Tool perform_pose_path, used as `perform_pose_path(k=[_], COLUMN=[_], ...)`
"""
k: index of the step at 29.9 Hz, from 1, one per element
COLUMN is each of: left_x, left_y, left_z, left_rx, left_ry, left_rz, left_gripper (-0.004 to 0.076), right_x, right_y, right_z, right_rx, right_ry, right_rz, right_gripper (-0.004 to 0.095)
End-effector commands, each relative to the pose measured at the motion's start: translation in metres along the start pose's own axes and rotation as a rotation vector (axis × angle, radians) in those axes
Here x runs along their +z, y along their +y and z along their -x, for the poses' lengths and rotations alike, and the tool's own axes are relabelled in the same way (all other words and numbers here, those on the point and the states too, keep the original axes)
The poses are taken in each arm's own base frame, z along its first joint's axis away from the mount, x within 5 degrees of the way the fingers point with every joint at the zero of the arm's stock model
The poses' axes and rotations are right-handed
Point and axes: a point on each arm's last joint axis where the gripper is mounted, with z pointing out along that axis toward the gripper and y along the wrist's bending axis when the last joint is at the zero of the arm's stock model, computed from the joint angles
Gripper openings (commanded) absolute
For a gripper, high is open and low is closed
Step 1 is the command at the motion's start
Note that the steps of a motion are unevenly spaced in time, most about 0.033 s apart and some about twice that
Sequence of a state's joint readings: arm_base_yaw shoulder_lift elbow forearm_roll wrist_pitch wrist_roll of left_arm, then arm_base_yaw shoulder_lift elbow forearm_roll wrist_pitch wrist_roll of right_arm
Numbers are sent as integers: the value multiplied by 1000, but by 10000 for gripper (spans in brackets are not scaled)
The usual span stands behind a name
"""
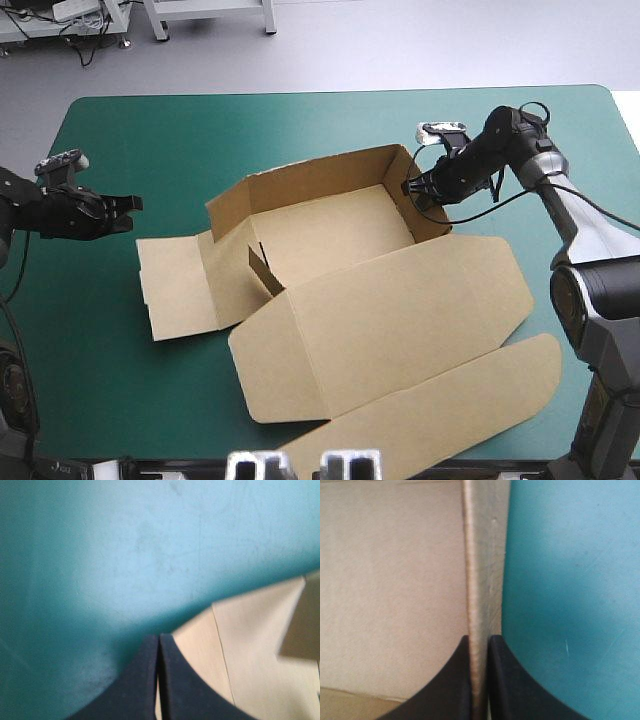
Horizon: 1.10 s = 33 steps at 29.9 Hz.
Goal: Fold the box
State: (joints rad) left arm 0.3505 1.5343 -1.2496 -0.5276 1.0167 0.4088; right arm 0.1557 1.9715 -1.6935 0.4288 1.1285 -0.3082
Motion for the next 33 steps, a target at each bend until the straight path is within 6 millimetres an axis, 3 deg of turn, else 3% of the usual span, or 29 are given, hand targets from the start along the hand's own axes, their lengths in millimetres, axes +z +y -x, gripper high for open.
perform_pose_path(k=[1,4,8,12,15,22,27,33], left_x=[-29,-44,-63,-70,-71,-68,-68,-84], left_y=[6,24,42,43,35,14,-16,-50], left_z=[14,15,12,13,19,26,29,24], left_rx=[-51,-117,-136,-137,-104,-102,-62,12], left_ry=[-184,-259,-331,-374,-418,-435,-433,-456], left_rz=[-53,-136,-242,-367,-540,-637,-725,-788], left_gripper=[-8,-8,-8,-8,-8,-8,-8,-8], right_x=[-40,-57,-95,-134,-162,-209,-216,-218], right_y=[23,30,39,47,55,80,86,86], right_z=[1,-1,-1,-4,-8,-22,-24,-22], right_rx=[-15,-23,-11,-8,-20,-60,-64,-48], right_ry=[-69,-94,-195,-289,-364,-489,-517,-550], right_rz=[57,63,126,189,186,233,265,272], right_gripper=[-17,-17,-17,-17,-17,-17,-17,-17])
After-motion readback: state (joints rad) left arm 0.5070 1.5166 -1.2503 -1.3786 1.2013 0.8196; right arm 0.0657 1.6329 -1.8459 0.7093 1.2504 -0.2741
